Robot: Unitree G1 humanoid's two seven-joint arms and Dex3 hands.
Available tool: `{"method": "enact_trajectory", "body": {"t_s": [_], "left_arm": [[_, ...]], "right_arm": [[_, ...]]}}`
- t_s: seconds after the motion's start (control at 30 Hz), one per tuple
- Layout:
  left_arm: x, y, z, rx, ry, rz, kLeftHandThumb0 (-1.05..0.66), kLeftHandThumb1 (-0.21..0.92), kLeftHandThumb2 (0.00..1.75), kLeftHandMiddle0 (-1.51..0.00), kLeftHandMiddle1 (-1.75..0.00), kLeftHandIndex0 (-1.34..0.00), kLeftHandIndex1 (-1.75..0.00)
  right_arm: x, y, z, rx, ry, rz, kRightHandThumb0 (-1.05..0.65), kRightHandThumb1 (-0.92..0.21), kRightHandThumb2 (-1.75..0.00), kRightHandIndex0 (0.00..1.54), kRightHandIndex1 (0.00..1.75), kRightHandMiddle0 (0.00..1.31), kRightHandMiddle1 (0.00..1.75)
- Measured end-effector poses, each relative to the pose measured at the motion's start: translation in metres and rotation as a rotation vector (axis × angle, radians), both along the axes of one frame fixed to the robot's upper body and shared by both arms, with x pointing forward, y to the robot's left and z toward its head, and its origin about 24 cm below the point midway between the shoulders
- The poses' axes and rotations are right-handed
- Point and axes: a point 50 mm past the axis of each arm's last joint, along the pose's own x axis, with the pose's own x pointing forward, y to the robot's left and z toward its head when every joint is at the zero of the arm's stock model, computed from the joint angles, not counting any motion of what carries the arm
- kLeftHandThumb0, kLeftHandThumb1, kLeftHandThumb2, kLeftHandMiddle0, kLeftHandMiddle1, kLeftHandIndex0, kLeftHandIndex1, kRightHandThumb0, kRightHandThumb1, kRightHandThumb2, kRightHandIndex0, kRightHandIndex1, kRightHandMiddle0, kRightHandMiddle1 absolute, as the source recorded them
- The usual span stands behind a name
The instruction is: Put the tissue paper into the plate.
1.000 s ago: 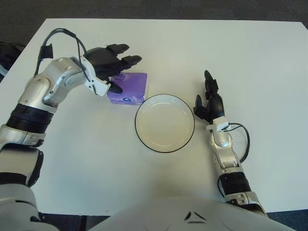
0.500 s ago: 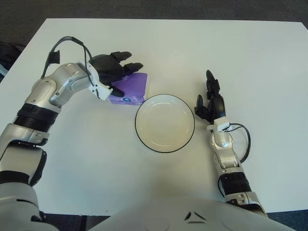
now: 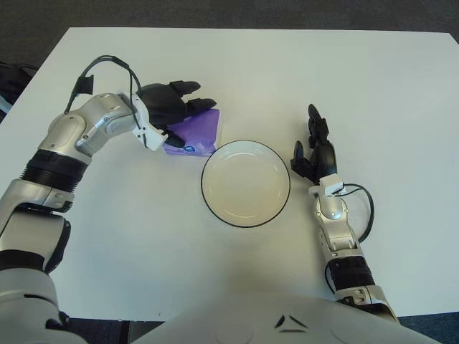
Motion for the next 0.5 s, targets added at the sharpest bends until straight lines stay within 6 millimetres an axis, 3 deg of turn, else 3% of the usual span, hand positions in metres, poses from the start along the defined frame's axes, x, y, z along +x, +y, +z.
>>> {"method": "enact_trajectory", "body": {"t_s": [0.5], "left_arm": [[0.0012,-0.0013,-0.002,0.022,-0.01,0.003,-1.0,0.92,0.4,0.0,0.0,0.0,0.0]], "right_arm": [[-0.0002,-0.001,-0.0002,0.012,0.001,-0.003,-0.78,-0.92,-0.9,0.05,0.0,0.0,0.18]]}}
